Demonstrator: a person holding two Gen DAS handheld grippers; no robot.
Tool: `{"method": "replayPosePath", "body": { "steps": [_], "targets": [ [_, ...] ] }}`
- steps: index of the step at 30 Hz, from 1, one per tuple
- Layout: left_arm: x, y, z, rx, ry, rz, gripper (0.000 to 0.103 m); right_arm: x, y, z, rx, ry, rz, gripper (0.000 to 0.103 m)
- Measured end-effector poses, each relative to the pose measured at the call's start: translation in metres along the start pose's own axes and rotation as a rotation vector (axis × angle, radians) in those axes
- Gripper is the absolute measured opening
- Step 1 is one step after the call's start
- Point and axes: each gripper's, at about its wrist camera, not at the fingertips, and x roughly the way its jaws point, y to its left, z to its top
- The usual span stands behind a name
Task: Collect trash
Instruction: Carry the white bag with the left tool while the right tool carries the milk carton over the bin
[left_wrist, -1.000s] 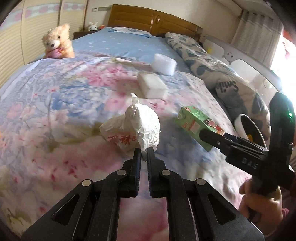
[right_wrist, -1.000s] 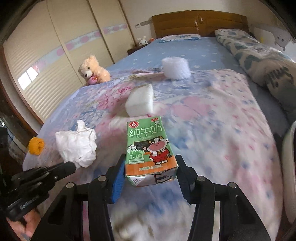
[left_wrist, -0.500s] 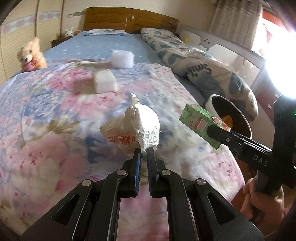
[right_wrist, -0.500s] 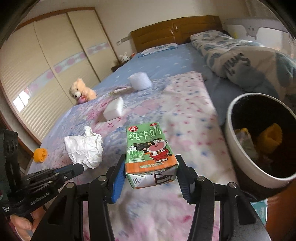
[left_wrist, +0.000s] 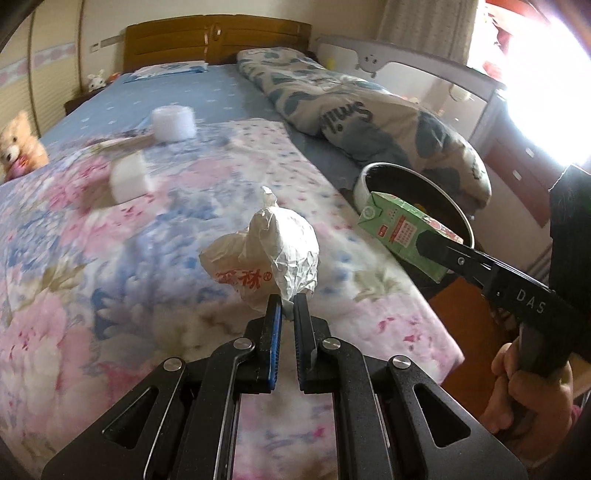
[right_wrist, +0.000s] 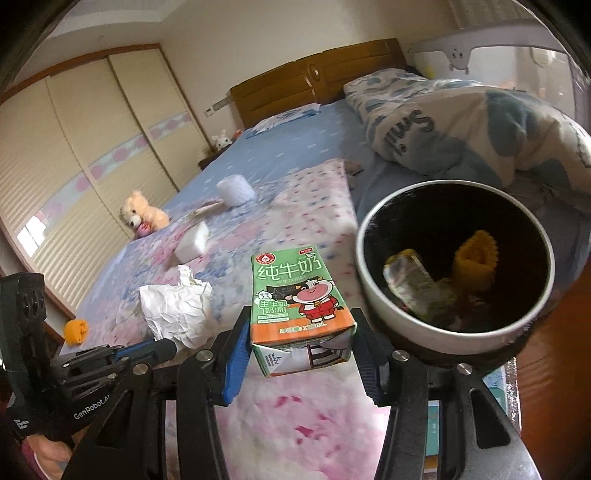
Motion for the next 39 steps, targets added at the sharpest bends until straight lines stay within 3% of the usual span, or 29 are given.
{"method": "replayPosePath", "body": {
  "steps": [21, 39],
  "targets": [
    [0.022, -0.067, 0.032, 0.125, -0.001, -0.060, 0.006, -0.037, -0.065, 0.008, 0.081, -0.062, -0.097, 0.051],
    [0.052, -0.115, 0.056, 0.191, 0.015, -0.098, 0.006, -0.039, -0.103, 0.019, 0.126, -0.069, -0.150, 0.051]
  ]
}}
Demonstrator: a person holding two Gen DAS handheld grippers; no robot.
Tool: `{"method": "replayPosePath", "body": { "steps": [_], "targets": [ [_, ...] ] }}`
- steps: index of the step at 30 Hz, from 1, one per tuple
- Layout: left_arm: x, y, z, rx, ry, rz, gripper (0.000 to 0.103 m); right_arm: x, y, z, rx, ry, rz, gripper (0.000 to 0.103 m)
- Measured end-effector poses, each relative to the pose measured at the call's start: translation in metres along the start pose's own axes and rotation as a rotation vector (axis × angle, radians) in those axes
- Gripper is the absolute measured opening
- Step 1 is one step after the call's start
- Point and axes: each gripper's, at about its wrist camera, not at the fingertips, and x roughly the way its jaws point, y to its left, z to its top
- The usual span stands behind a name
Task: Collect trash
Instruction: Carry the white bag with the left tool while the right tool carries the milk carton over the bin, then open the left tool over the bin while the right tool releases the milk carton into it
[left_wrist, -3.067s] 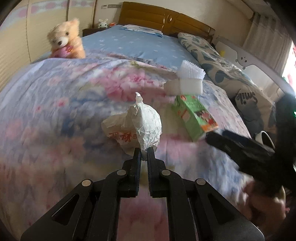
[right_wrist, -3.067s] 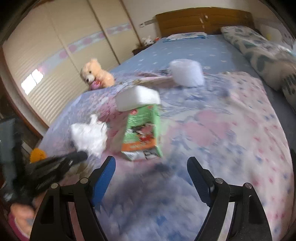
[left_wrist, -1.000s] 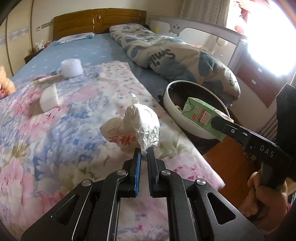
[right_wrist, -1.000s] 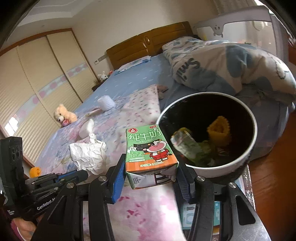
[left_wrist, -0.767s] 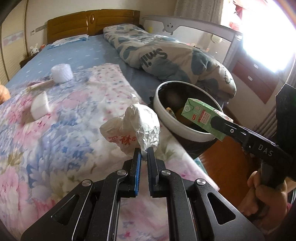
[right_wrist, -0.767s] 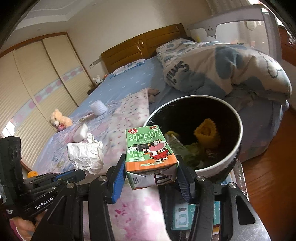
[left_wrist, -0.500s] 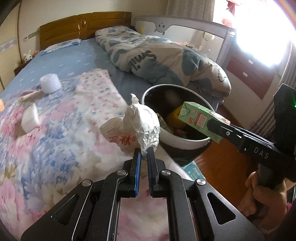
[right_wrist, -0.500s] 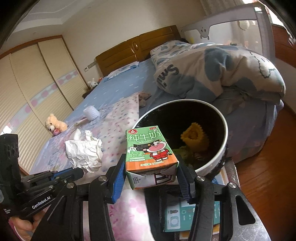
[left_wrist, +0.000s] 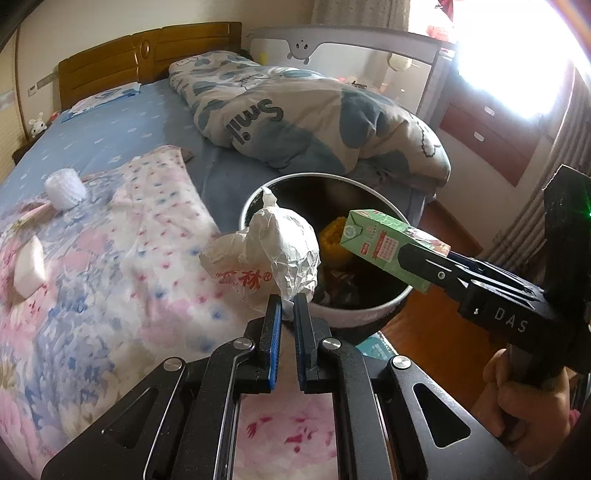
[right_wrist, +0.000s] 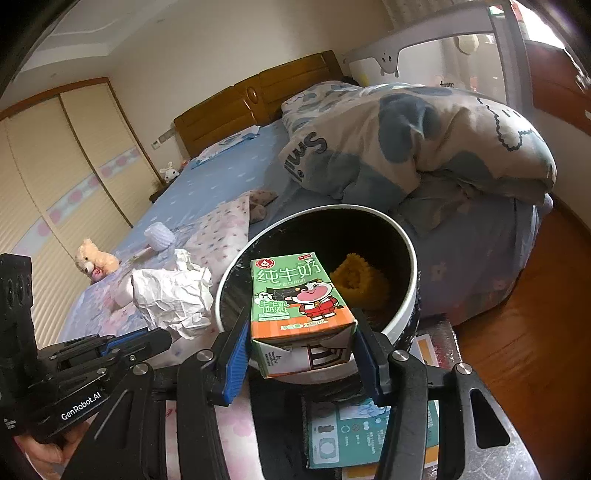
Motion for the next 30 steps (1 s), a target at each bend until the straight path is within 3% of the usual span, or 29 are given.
{"method": "replayPosePath", "body": {
  "steps": [30],
  "targets": [
    [0.039, -0.013, 0.022, 0.012, 0.053, -0.018, 0.006, 0.022, -0.014, 0.021, -0.009, 0.027, -0.033, 0.051]
  ]
}}
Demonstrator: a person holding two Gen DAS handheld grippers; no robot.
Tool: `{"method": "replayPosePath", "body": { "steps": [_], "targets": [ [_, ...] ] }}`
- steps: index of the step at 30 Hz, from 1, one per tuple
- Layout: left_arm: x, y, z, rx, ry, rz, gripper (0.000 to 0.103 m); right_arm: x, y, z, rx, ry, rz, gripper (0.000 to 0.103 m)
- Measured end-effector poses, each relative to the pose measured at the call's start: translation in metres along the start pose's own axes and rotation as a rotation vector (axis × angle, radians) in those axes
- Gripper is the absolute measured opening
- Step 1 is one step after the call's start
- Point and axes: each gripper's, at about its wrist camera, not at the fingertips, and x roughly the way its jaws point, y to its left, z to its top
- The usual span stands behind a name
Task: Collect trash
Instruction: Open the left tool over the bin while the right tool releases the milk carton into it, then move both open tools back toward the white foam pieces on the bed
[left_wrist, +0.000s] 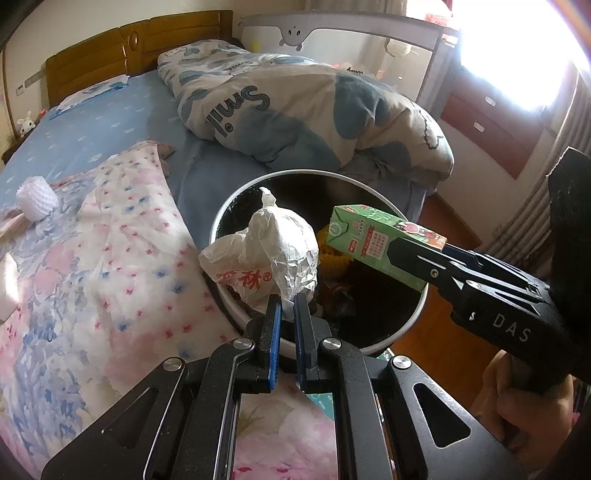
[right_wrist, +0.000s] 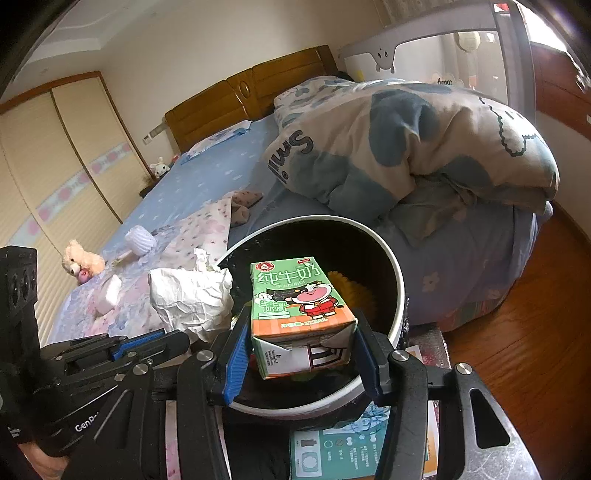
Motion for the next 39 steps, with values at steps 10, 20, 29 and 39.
{"method": "replayPosePath", "body": {
  "steps": [10, 20, 29, 39],
  "targets": [
    [-0.009, 0.013, -0.003, -0.045, -0.019, 0.012, 0.054, 0.002, -0.005, 0.004, 0.033, 0.009, 0.009, 0.066],
    [-0.030, 0.045, -0.027, -0.123, -0.040, 0.069, 0.058, -0.003, 0.011, 0.001, 0.031, -0.008, 0.035, 0.074],
    [-0.051, 0.103, -0.059, -0.281, -0.037, 0.144, 0.061, -0.001, 0.056, 0.000, -0.023, -0.008, 0.118, 0.087],
    [-0.075, 0.171, -0.091, -0.444, -0.047, 0.249, 0.067, 0.022, 0.119, -0.007, -0.122, 0.039, 0.218, 0.092]
  ]
}}
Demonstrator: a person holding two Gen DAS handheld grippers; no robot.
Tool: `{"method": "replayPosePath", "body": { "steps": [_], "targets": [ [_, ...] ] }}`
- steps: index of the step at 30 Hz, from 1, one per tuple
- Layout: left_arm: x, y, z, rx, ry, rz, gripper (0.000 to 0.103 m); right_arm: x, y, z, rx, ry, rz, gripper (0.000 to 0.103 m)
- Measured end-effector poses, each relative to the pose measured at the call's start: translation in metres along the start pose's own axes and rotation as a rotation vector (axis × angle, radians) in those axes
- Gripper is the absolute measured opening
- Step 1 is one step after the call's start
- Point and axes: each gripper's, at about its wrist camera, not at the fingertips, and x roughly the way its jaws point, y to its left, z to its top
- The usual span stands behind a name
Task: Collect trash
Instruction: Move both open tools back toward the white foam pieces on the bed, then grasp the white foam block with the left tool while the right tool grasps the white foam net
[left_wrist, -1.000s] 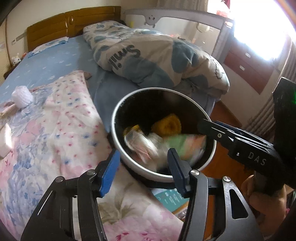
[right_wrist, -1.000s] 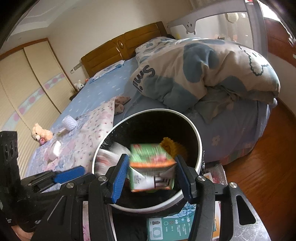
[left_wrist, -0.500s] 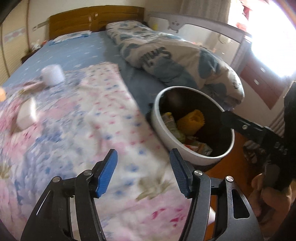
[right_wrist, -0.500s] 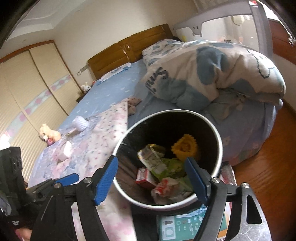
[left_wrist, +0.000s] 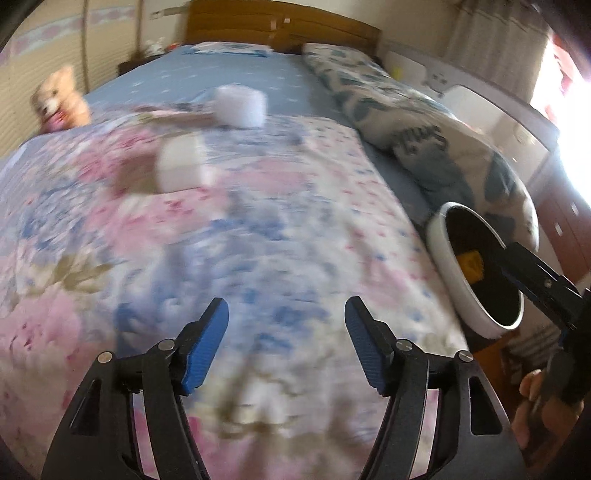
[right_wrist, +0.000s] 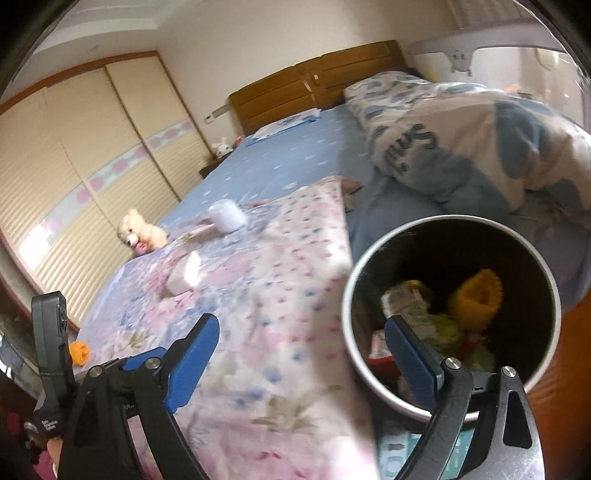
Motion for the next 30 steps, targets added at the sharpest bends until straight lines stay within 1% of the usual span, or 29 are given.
{"method": "replayPosePath", "body": {
  "steps": [4, 9, 12, 17, 21, 23, 26, 27, 28, 29, 30],
  "targets": [
    [0.002, 0.025, 0.005, -0.047, -0.002, 0.050, 0.068, 0.011, 0.015, 0.001, -0.014, 0.006, 0.028, 0.092],
    [0.006, 0.041, 0.014, -0.067, -0.011, 0.108, 0.075, 0.025, 0.028, 0.004, -0.014, 0.019, 0.046, 0.092],
    [0.012, 0.049, 0.023, -0.082, -0.015, 0.137, 0.076, 0.034, 0.034, 0.007, -0.016, 0.027, 0.058, 0.092],
    [0.032, 0.060, 0.050, -0.096, 0.000, 0.169, 0.076, 0.051, 0.045, 0.014, -0.026, 0.046, 0.078, 0.092],
    [0.053, 0.062, 0.073, -0.097, 0.003, 0.178, 0.077, 0.064, 0.049, 0.023, -0.030, 0.052, 0.083, 0.092],
    [0.069, 0.062, 0.083, -0.089, 0.023, 0.197, 0.077, 0.071, 0.049, 0.029, -0.028, 0.054, 0.083, 0.092],
    [0.084, 0.064, 0.091, -0.080, 0.029, 0.231, 0.077, 0.083, 0.049, 0.036, -0.023, 0.059, 0.081, 0.092],
    [0.086, 0.065, 0.093, -0.070, 0.023, 0.247, 0.072, 0.087, 0.050, 0.038, -0.022, 0.060, 0.080, 0.092],
    [0.088, 0.064, 0.094, -0.049, 0.011, 0.271, 0.064, 0.092, 0.050, 0.041, -0.020, 0.062, 0.079, 0.092],
    [0.087, 0.065, 0.095, -0.034, 0.001, 0.277, 0.046, 0.097, 0.050, 0.044, -0.019, 0.063, 0.080, 0.092],
    [0.086, 0.067, 0.095, -0.028, -0.003, 0.263, 0.045, 0.102, 0.051, 0.046, -0.019, 0.066, 0.080, 0.092]
  ]
}}
